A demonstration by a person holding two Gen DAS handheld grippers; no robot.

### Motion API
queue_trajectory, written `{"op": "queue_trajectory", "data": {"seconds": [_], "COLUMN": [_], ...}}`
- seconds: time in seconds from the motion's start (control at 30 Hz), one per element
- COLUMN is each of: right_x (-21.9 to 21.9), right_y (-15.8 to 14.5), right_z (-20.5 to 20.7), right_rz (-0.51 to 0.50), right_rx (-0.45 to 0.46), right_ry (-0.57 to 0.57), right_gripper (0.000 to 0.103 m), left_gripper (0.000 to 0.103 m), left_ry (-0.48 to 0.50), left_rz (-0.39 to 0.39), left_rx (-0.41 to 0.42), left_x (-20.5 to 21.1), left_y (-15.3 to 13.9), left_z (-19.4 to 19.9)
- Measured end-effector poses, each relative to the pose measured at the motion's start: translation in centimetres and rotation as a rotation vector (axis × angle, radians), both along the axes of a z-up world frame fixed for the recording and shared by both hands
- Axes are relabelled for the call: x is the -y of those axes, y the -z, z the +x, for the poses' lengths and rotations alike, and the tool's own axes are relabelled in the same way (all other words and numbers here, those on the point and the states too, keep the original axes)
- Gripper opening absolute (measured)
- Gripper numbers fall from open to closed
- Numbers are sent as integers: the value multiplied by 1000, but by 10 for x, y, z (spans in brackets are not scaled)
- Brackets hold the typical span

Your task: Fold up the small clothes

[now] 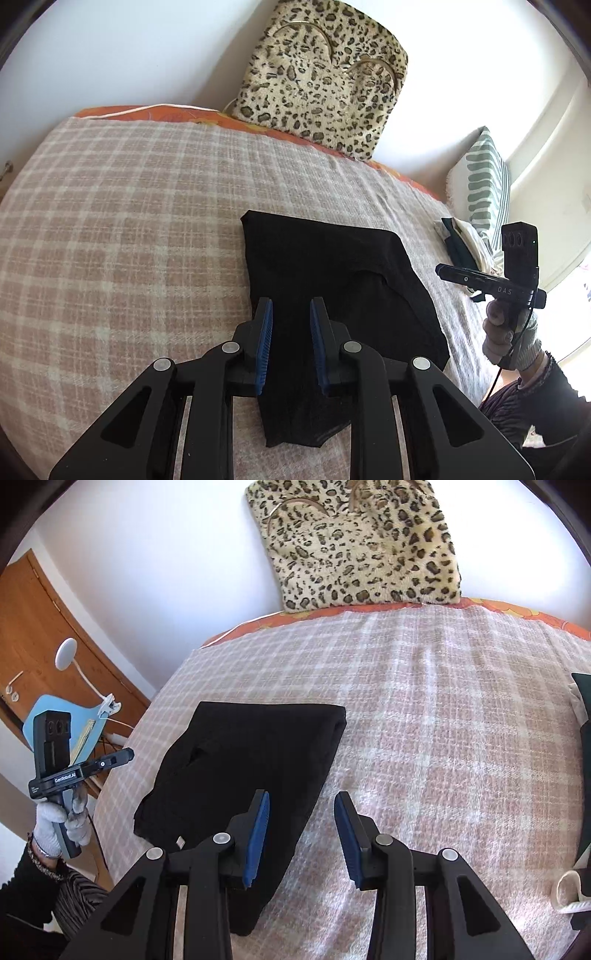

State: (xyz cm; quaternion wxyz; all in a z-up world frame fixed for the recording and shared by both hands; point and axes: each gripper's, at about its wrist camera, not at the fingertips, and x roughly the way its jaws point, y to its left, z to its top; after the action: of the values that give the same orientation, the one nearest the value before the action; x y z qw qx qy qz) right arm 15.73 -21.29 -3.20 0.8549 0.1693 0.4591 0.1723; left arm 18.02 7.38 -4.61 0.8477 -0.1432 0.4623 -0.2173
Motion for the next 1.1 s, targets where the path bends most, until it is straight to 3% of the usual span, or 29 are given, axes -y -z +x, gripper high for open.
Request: {"op": "queue_trajectory", "data": {"seconds": [0.1,0.17,0.27,0.37,0.53,0.63,0.73,0.8,0.9,0.97,1.03,1.1], "right_x": [9,11,15,12,8,9,9,7,-1,3,7,11], "right_y": [7,12,22,30,43,47,46,45,47,48,44,38], "right_z": [27,40,58,72,86,89,91,92,99,100,98,95], "right_rz": [55,75,136,119,121,143,149,148,-17,1,-4,39], "right_rx": [-28,-37,-68,-85,-107,-110,-96,-79,-76,-77,-66,-52], "right_ry": [51,84,117,129,134,125,118,113,116,127,136,131], "right_gripper": [40,40,40,40,38,31,19,6,2,2,3,9], "left_gripper": [20,30,36,41,41,40,35,28,27,27,27,27], "left_ry": [-37,-74,-122,-145,-168,-171,-187,-197,-173,-186,-196,-201], "left_rz": [-33,-63,-125,-153,-117,-111,-85,-19,98,151,150,101], "left_rx": [-42,-79,-111,-142,-169,-163,-136,-116,-72,-56,-44,-20], "left_x": [3,1,-1,2,11,13,13,15,25,25,21,19], "left_y": [12,20,29,38,52,58,58,57,56,52,46,35], "left_z": [22,36,50,65,80,84,84,84,82,80,77,71]}}
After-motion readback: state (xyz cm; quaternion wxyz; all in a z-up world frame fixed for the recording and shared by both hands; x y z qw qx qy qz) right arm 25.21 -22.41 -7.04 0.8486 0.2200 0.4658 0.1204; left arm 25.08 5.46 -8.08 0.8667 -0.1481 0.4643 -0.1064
